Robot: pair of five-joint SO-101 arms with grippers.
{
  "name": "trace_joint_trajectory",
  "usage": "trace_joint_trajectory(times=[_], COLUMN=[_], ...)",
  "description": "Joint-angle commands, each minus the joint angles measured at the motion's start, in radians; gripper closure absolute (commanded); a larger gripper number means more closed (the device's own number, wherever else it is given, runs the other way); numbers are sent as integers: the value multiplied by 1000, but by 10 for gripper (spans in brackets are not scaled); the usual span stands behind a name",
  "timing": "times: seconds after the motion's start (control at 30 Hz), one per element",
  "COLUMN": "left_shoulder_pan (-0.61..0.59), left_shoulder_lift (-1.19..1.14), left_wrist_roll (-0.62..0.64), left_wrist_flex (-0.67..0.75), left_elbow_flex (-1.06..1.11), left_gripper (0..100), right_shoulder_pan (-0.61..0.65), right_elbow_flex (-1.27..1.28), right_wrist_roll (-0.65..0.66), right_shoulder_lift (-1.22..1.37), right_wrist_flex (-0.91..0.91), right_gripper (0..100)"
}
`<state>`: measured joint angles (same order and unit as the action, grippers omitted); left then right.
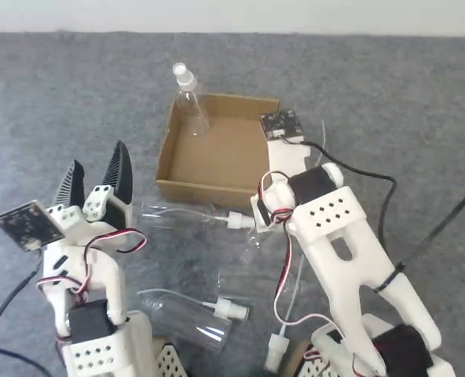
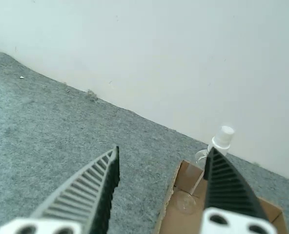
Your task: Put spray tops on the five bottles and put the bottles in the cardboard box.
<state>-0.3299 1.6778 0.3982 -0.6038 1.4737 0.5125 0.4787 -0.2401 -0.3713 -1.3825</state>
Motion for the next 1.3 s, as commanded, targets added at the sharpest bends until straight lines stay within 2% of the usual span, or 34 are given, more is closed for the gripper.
trace_joint_trajectory(times=[0.0,0.2,0.37,0.57,0.83,1.27], left_shoulder_pan=[-3,-5,-5,-5,-5,-5], left_shoulder_lift=[17,17,17,17,17,17], left_wrist_roll=[5,5,5,5,5,5], left_wrist_flex=[34,34,34,34,32,32], left_elbow_flex=[-5,-5,-5,-5,-5,-5], left_gripper=[739,739,739,739,739,739], right_shoulder_pan=[21,93,94,91,-13,-108], right_elbow_flex=[-17,-15,-14,-14,-17,81], right_wrist_roll=[12,34,-31,-132,-173,-170], right_shoulder_lift=[-16,-88,-77,101,259,280], right_wrist_flex=[-12,-85,-18,87,171,166], right_gripper=[742,739,739,738,738,742])
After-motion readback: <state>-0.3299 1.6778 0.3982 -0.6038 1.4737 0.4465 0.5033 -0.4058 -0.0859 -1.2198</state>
